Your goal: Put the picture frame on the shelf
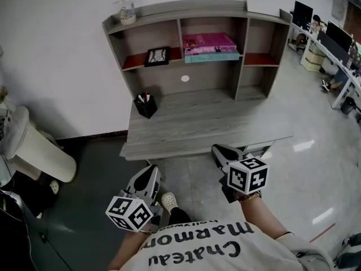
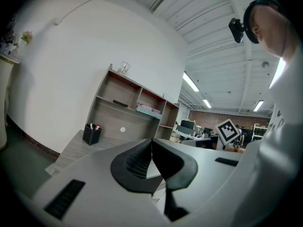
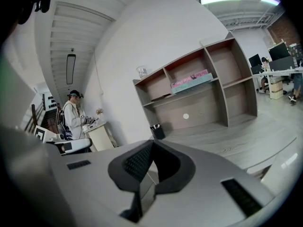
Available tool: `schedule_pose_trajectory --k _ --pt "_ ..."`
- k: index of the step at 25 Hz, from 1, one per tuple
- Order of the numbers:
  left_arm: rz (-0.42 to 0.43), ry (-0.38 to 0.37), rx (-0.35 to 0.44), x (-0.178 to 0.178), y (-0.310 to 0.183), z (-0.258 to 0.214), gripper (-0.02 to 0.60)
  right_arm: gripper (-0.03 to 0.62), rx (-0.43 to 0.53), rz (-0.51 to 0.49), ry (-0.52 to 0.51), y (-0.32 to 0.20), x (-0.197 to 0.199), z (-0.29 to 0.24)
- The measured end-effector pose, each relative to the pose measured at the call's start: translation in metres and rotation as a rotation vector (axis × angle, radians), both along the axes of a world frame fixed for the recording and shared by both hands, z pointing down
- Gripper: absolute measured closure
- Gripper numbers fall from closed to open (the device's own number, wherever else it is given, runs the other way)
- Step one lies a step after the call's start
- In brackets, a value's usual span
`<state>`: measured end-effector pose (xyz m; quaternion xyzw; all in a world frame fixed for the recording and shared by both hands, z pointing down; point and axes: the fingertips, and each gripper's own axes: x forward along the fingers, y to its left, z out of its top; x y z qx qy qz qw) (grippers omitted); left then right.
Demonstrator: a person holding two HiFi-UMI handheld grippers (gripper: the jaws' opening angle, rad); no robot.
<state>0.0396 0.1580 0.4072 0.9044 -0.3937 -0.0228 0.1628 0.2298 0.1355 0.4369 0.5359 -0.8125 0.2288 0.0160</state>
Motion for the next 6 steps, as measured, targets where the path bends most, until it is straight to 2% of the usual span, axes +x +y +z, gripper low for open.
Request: schedule_pose_trajectory --k 6 --pt "-0.024 0.004 0.010 0.0068 -0.0018 -0.0014 0.565 0.586 -0.005 0.003 -0.004 0.0045 0.0116 0.0045"
